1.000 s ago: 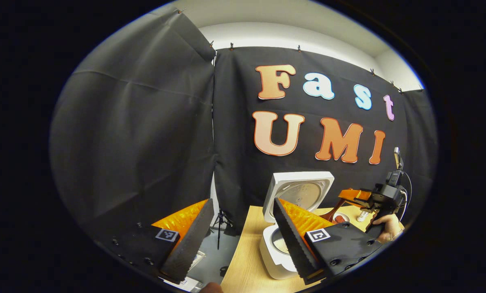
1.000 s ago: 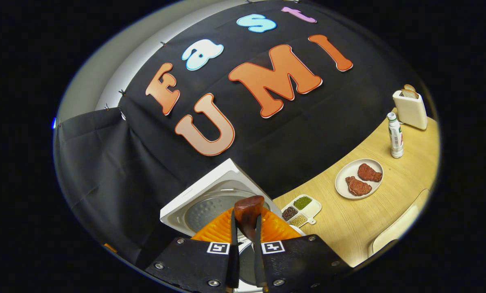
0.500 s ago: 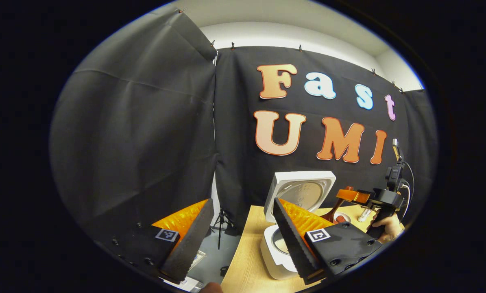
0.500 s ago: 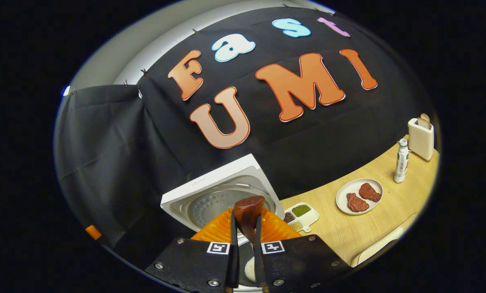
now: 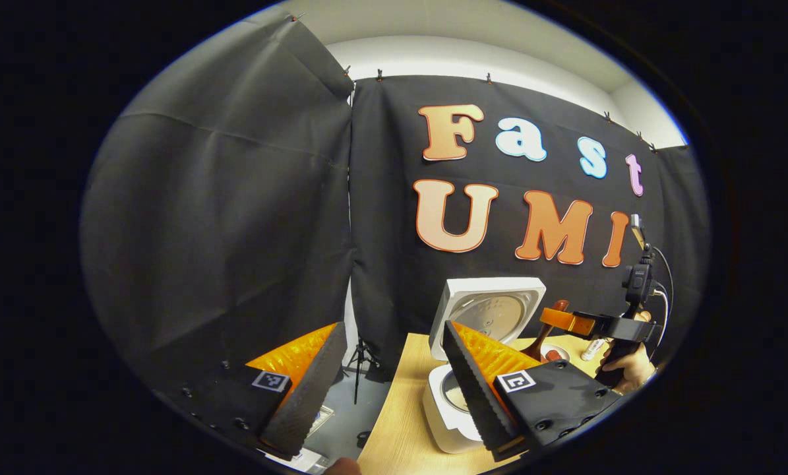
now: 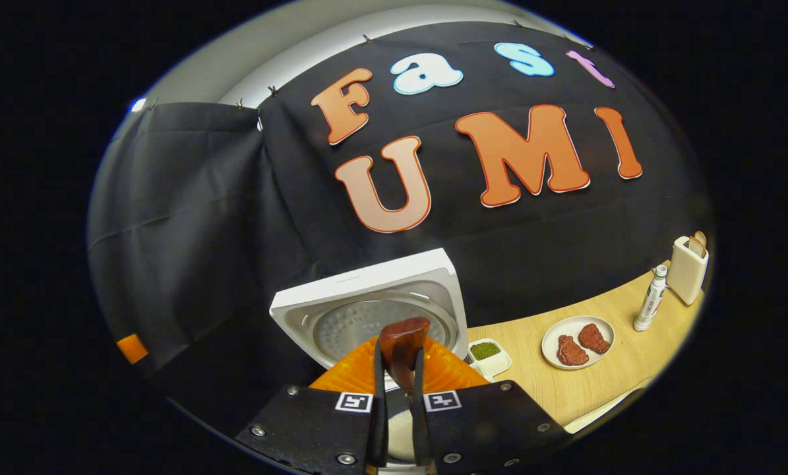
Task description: Close the left gripper, press the button to open the rice cooker; take a wooden spoon from the chopstick holder with the right hand, scoop a spoonful of rice and pour it into the rice cooker, then put the wooden spoon back into the chopstick holder.
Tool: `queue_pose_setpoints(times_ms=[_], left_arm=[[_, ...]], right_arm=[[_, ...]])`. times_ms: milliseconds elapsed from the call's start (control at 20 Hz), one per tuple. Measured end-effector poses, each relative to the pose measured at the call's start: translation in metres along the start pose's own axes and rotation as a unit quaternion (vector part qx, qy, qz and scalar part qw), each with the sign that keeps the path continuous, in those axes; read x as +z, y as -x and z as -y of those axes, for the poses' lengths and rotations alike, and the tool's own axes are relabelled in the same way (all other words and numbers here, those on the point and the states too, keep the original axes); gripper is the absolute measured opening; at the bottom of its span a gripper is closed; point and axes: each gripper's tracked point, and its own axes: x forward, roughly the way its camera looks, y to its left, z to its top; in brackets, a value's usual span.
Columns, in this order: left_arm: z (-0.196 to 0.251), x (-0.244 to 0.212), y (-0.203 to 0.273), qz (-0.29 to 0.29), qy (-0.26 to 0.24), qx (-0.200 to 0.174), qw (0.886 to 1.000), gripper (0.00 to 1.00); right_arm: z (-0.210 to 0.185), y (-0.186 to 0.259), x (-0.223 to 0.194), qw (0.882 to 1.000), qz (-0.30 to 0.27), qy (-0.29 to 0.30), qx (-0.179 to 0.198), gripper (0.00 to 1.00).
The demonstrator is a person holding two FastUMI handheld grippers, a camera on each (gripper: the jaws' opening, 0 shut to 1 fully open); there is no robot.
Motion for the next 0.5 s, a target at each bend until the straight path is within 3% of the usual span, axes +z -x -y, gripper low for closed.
queue_pose_setpoints(times_ms=[500], left_arm=[[-0.007, -0.002, 0.003, -0.001, 0.002, 0.012, 1.0, 0.99]], right_arm=[[-0.028, 0.003, -0.007, 0.992, 0.003, 0.123, 0.024, 0.14]])
